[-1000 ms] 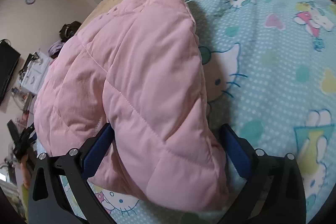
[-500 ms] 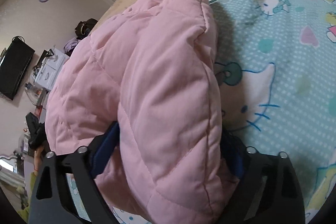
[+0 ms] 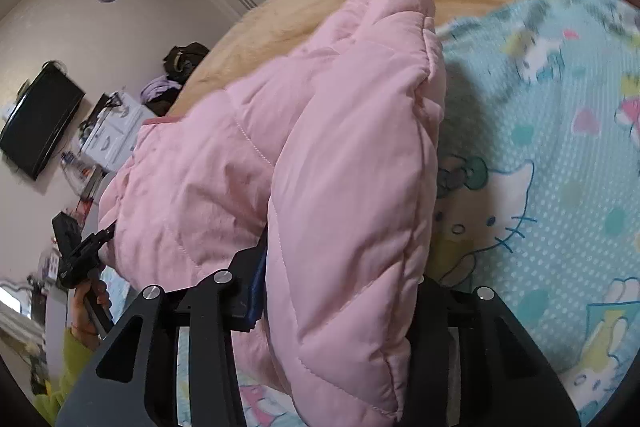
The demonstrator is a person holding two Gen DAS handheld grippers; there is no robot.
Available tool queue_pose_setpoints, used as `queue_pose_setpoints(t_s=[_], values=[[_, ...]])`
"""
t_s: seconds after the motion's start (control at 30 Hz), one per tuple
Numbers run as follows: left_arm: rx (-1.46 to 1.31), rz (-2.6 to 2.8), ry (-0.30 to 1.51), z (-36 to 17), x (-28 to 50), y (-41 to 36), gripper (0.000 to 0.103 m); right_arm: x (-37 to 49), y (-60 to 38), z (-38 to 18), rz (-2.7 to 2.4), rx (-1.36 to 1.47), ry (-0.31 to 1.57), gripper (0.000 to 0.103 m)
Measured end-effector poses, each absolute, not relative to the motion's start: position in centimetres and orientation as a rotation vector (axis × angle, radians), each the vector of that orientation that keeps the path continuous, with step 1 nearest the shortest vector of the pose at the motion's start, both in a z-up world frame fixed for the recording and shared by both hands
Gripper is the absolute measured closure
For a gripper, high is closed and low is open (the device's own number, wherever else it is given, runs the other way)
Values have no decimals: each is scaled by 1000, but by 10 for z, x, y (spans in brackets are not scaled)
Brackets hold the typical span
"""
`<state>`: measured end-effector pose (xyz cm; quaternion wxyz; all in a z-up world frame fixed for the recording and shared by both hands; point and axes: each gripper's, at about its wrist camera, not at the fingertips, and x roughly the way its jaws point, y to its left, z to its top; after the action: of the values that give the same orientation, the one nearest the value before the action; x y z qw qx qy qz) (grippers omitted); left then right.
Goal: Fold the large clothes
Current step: 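Lift the edge with both tools and fold it over the jacket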
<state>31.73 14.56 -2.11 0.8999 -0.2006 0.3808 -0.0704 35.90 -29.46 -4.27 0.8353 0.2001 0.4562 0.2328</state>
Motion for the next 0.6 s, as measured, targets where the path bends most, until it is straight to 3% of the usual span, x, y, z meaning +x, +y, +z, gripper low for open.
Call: queue_pose_setpoints(t_s=[0.23,0.6], values=[[-389,-139,779,-7,282,137,61,321,-291,-9,552,362,936,64],[-360,-124,758,-3,220,129,62,275,-298,-9,575,372,946,64]])
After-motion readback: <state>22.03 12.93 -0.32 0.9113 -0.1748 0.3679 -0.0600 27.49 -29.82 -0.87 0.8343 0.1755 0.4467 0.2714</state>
